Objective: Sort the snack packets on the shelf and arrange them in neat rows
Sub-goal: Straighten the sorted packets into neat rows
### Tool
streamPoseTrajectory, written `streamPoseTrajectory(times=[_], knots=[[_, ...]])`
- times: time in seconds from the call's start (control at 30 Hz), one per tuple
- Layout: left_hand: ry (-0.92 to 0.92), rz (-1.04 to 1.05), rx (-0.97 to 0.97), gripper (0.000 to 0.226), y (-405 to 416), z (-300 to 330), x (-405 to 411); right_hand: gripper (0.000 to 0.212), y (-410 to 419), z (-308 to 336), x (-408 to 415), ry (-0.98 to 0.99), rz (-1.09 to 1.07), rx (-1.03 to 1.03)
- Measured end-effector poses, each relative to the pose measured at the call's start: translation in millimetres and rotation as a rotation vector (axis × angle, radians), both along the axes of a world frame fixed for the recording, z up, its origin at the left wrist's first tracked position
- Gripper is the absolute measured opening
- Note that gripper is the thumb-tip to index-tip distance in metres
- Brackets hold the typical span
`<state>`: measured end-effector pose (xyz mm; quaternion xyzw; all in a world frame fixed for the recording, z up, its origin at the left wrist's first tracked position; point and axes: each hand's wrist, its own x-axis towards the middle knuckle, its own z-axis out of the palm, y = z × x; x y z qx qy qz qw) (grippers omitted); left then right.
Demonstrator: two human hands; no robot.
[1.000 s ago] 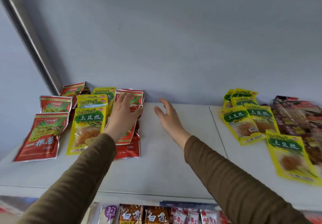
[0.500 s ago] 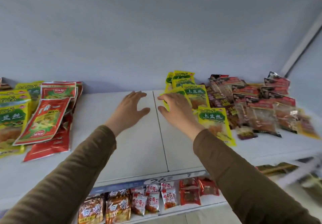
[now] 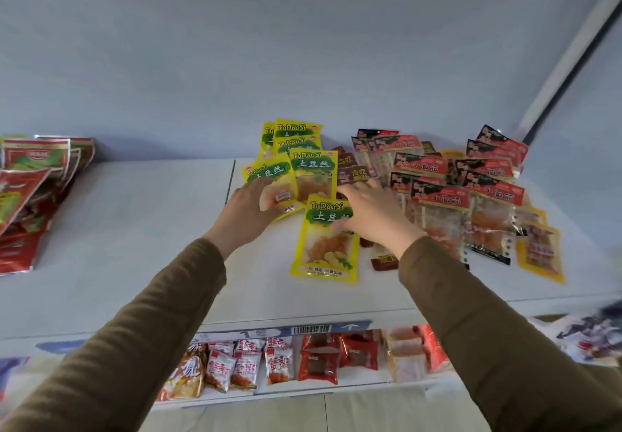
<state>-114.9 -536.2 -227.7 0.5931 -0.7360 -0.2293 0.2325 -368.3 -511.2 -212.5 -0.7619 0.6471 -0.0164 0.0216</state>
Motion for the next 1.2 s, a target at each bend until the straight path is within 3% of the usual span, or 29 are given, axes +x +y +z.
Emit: streamPoseTrajectory(times=[0.13,0.23,0.33,0.4,0.47,0.6,0.73,0.8,0.9,1.0,1.07,1.2], knots=[[-0.015,0.126,0.085,0.076,-16.9,-13.0,2.0,0.091,-11.4,-8.7,-0.6,0.075,0.023,0.002],[-0.007,0.169,0.124,0.088,-31.9,-20.5,0.2,0.072,-19.5,-11.6,-0.2,-0.021,0.001,0.030],[0.038,0.224,0.137,0.099,-47.5,-24.0,-5.6,0.039,-22.2,-10.8,-2.6,-0.175,0.018,0.016],[0.147,0.294,0.163,0.097,-56.9,-23.2,-6.9,0.028,-22.3,-6.0,-8.6,-0.254,0.022,-0.027],[0.234,0.342,0.171,0.092,-64.9,-21.9,-6.8,0.025,-22.9,2.3,-19.1,-0.414,0.017,0.031],[0.242,0.360,0.049,0.085,-75.1,-22.2,-8.2,0.009,-31.1,18.2,-34.6,-0.792,0.070,0.245],[0.367,0.356,0.051,0.087,-72.7,-26.4,-10.9,0.013,-51.9,18.4,-21.9,-0.961,0.174,0.287],[0.424,0.391,0.073,0.092,-72.0,-28.7,-10.8,0.012,-66.5,10.1,-12.1,-0.942,0.154,0.233],[0.538,0.456,0.078,0.092,-73.7,-27.7,-15.2,0.023,-87.3,-4.4,-2.7,-0.752,0.041,-0.002],[0.585,0.469,0.021,0.084,-75.8,-24.6,-23.9,0.021,-100.8,-13.3,0.5,-0.566,-0.029,-0.194],[0.624,0.456,0.010,0.072,-79.3,-22.3,-31.9,0.029,-109.6,-15.8,1.4,-0.506,-0.029,-0.202],[0.679,0.434,0.060,0.054,-90.6,-18.5,-50.0,0.037,-122.1,-12.1,7.0,-0.583,-0.054,-0.082]])
